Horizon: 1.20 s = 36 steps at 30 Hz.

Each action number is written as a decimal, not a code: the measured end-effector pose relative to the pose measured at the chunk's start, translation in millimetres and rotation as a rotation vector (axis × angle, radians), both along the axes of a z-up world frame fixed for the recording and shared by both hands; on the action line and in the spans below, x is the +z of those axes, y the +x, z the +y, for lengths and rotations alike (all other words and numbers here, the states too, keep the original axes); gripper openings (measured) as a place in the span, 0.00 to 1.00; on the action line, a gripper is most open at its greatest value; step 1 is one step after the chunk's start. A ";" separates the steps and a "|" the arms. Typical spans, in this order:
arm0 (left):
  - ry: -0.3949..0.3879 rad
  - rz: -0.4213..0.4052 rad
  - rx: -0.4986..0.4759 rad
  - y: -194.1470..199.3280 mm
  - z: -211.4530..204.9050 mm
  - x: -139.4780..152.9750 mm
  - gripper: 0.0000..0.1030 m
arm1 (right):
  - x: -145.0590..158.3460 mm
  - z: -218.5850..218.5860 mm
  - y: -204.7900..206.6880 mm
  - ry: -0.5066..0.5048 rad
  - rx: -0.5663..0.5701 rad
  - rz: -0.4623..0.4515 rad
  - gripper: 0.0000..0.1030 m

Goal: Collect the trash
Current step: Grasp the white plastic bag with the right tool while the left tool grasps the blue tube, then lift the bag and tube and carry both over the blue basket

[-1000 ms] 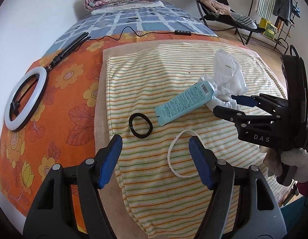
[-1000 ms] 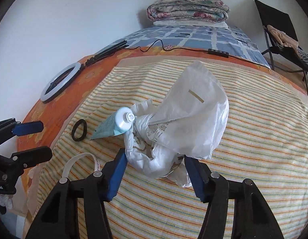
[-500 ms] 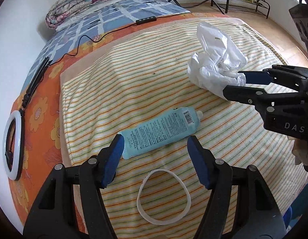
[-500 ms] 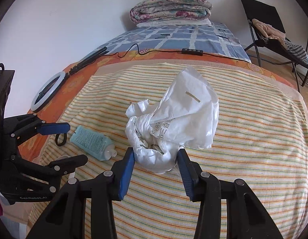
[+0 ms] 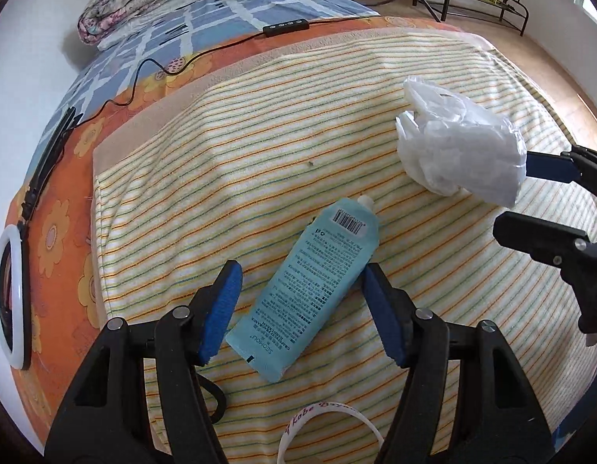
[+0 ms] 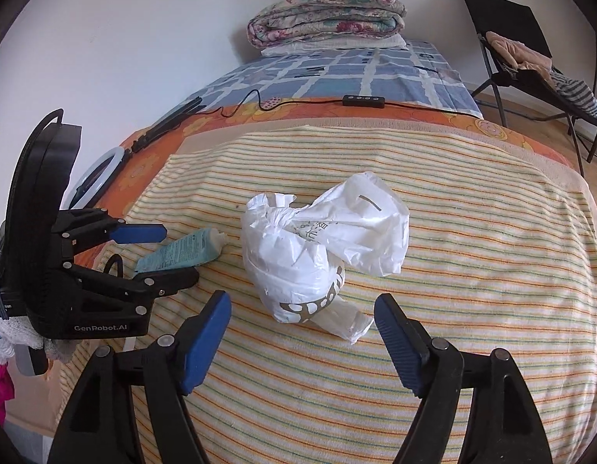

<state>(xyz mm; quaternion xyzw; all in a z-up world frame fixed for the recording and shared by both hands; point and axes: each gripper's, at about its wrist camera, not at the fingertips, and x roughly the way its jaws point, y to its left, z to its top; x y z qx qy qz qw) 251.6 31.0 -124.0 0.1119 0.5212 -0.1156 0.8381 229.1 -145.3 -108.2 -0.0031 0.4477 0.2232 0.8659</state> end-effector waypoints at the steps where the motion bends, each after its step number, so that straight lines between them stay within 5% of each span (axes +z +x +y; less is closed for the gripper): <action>1: -0.028 0.009 0.007 2.7 1.7 0.1 0.49 | 0.4 1.7 1.3 -0.012 0.003 -0.009 0.78; 5: -0.081 0.013 0.029 5.4 6.5 0.8 0.40 | 1.7 8.1 8.6 -0.040 0.009 -0.033 0.84; 6: -0.093 0.015 0.036 5.7 8.7 1.1 0.33 | 1.2 9.0 11.2 -0.047 0.007 -0.035 0.84; 7: -0.111 0.023 0.046 6.4 11.5 0.9 0.10 | 0.6 9.8 13.9 -0.052 0.001 -0.033 0.84; 8: -0.137 0.034 0.062 8.5 15.5 0.2 0.05 | -0.1 9.8 16.8 -0.048 -0.005 -0.030 0.84; 13: -0.159 0.021 0.098 5.7 21.1 -2.0 0.05 | -2.7 5.1 27.1 -0.003 -0.036 -0.015 0.82; 16: -0.170 0.017 0.112 5.1 22.6 -0.9 0.05 | -3.2 4.3 28.0 0.014 -0.028 -0.013 0.52; 20: -0.161 -0.010 0.121 -0.7 23.0 3.3 0.05 | 0.5 4.4 22.4 0.009 -0.012 -0.035 0.44; 36: -0.208 -0.082 0.129 -68.1 20.8 60.0 0.05 | 55.8 -12.1 -54.1 0.015 0.041 -0.092 0.43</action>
